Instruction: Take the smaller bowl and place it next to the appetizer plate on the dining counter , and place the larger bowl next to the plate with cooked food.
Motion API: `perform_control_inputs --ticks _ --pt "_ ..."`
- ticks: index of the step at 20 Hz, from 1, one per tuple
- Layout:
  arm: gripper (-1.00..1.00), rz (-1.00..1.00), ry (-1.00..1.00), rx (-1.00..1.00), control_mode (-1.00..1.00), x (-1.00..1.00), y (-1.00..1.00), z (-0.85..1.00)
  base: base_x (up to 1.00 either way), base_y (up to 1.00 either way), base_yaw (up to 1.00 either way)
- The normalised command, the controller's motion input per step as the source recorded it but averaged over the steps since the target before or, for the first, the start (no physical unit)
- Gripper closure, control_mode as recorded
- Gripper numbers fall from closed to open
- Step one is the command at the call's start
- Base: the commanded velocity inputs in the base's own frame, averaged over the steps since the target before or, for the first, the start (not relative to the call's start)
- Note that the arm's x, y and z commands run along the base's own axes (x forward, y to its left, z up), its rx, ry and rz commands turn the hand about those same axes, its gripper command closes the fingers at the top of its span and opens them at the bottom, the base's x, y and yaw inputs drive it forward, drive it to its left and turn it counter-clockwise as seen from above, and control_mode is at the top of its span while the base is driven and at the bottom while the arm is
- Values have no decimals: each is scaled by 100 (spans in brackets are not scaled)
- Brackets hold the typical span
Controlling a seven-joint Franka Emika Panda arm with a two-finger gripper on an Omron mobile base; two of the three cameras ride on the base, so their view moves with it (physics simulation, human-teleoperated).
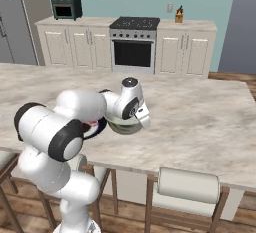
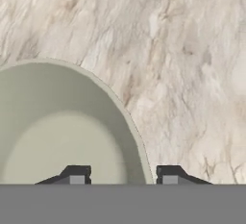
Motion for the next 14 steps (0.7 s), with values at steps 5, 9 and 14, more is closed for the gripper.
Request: perform_control_inputs --ticks 5,9,14 --pt "-100 7 -11 0 -100 -41 -4 40 0 0 0" --pt "-100 21 -34 0 -100 -74 -8 90 0 0 0" --pt "-100 26 -30 -1 -100 -54 1 100 0 0 0"
